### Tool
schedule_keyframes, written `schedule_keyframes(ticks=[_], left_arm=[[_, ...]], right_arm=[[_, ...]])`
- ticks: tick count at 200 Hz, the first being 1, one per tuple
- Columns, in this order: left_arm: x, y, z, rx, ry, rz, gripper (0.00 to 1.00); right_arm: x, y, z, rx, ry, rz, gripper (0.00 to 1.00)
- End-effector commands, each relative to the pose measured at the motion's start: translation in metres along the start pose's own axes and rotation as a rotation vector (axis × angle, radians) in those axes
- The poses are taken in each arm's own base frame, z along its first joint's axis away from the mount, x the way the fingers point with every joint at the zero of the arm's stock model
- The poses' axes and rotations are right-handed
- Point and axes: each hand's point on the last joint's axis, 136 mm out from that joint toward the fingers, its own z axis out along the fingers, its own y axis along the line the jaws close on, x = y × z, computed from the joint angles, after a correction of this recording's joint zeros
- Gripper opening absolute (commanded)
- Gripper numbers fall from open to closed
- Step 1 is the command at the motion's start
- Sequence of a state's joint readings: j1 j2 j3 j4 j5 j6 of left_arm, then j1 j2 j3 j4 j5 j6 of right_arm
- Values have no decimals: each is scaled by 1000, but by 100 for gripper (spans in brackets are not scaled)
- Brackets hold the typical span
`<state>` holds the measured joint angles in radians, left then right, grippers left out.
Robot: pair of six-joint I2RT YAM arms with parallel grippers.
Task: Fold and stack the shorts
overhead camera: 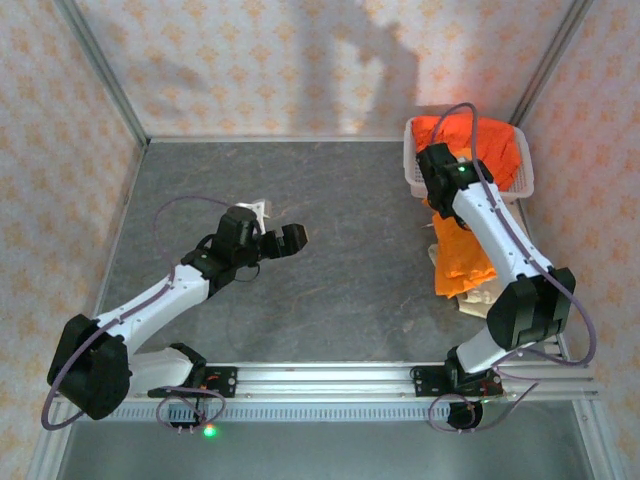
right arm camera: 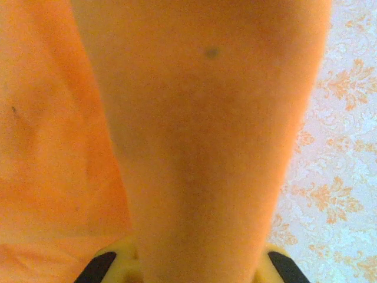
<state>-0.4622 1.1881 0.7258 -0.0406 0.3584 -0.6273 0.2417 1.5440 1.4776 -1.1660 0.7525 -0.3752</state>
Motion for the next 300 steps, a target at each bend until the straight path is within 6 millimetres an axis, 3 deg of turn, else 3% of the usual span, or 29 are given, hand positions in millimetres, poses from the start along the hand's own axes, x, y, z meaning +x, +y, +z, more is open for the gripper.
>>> schedule_keyframes(ticks=[1,91,120,142,153,166,186,216,231,257,275,300], left_arm=[[-13,-5,-3,4,-28,17,100],[-11,-2,-4,1,-34,12,100],[-12,0,-9,-3,-49,10,100],[-13,2,-15,-5,-67,7,100],[-13,2,-19,-6,-74,8,100],[-14,3,-23,-10,-85,10,100],[-16,3,-30,-12,-109,11,100],[-20,3,-39,-9,-141,10,100],[-21,3,-42,-6,-149,9,100],[-21,4,-46,-12,-160,3,100],[-21,6,-48,-7,-174,-12,100],[-20,8,-51,-10,-178,-24,100]], right_arm=[[-4,-17,13,106,15,21,1],[5,-26,54,140,132,103,12],[17,-33,64,145,172,169,33],[24,-49,65,174,186,248,64],[25,-60,60,170,173,320,89],[23,-68,50,123,138,411,100],[14,-64,32,-45,64,536,100],[-8,-28,5,-382,-34,632,99],[-23,-12,-9,-536,-86,670,99],[-53,-4,-29,-688,-200,745,99],[-76,-6,-30,-690,-248,773,99],[-110,-7,-15,-666,-266,818,99]])
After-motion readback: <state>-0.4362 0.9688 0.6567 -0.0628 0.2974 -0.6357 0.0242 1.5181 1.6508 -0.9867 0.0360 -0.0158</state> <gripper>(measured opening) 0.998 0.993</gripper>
